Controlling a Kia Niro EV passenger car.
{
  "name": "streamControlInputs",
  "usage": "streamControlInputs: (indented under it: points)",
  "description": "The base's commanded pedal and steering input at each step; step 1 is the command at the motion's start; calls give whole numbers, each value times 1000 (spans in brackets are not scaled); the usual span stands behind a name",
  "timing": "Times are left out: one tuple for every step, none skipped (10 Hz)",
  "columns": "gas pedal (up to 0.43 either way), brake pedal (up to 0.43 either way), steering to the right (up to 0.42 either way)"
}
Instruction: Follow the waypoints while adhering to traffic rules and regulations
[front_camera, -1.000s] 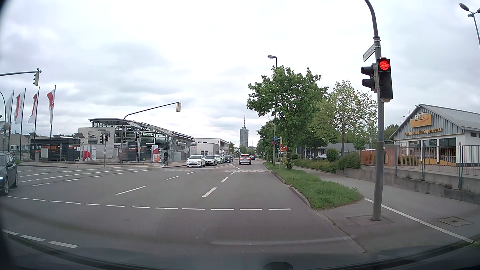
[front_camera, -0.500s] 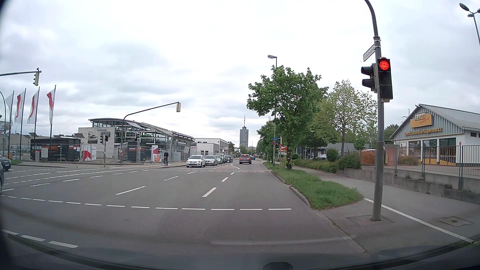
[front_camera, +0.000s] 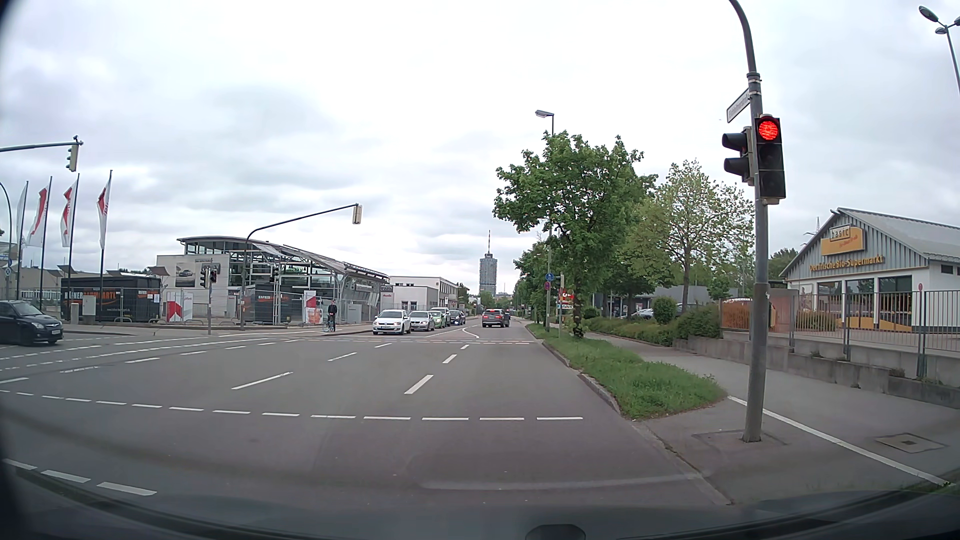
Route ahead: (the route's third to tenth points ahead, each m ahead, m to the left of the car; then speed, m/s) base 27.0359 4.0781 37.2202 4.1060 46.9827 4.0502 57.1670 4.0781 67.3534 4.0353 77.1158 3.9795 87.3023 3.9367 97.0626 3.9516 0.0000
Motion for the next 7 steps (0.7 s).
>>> streamControlInputs:
  points:
    - [0, 268, 2]
    - [0, 268, 2]
    - [0, 268, 2]
    - [0, 268, 2]
    - [0, 268, 2]
    - [0, 268, 2]
    - [0, 268, 2]
